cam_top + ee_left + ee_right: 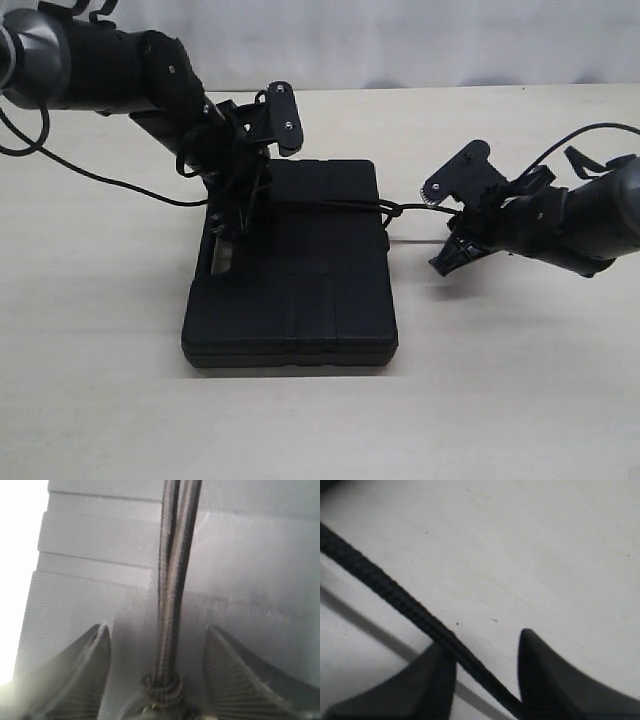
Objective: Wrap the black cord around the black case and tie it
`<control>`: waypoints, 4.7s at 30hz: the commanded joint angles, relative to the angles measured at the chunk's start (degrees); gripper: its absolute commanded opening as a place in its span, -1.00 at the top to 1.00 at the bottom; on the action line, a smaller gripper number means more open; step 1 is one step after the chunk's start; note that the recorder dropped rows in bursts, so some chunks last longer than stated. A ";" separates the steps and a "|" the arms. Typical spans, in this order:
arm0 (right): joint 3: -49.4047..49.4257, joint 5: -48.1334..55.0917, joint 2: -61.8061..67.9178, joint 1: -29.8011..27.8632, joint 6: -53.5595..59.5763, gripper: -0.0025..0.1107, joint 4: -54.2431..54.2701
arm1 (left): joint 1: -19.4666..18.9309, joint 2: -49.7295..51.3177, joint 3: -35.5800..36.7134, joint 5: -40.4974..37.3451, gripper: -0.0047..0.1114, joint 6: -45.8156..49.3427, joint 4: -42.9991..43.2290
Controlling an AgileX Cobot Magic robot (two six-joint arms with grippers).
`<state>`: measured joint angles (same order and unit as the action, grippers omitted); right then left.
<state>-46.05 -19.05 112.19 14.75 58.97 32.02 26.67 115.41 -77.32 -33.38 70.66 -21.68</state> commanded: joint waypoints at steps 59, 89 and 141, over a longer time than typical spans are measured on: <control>2.49 -3.23 -10.73 -5.09 7.40 0.89 14.86 | -0.02 -0.06 0.56 3.33 0.92 9.89 -14.71; 2.99 -2.15 -26.71 3.32 -29.45 0.89 -14.67 | -0.02 -0.31 0.56 2.29 0.92 23.50 -32.98; 8.39 -6.21 -23.07 -8.27 -28.72 0.89 -6.99 | -0.02 9.32 0.56 9.11 0.92 36.59 -42.65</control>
<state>-37.41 -19.85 89.60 7.34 30.26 23.92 26.70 123.69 -77.58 -26.48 110.01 -70.47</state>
